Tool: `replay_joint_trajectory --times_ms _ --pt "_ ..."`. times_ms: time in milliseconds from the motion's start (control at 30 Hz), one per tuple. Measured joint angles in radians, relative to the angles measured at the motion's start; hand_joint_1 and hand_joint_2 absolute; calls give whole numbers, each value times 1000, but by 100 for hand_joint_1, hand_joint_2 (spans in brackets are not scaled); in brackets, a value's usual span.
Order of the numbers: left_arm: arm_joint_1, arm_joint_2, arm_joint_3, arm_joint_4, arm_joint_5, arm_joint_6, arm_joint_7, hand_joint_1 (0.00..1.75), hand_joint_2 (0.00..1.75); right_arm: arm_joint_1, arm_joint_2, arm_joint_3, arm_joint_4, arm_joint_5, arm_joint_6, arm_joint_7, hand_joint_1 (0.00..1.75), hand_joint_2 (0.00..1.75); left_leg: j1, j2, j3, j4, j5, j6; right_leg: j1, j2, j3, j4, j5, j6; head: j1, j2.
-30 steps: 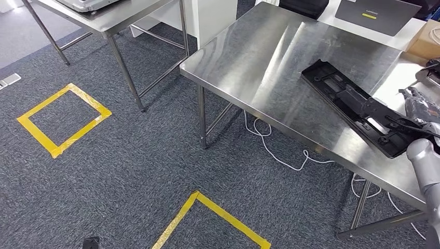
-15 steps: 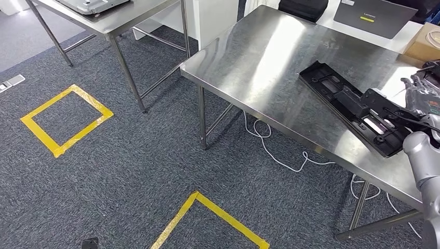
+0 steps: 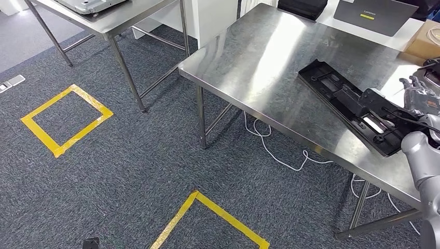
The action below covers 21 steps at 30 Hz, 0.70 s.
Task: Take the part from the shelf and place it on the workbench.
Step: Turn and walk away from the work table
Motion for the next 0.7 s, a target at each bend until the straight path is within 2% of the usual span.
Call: replay_joint_trajectory --times_ms 700 --pt "-1 0 0 0 1 -12 15 0 0 1 -3 0 1 2 0 -12 0 0 0 0 0 0 -1 -1 0 0 -8 0 0 0 0 0"
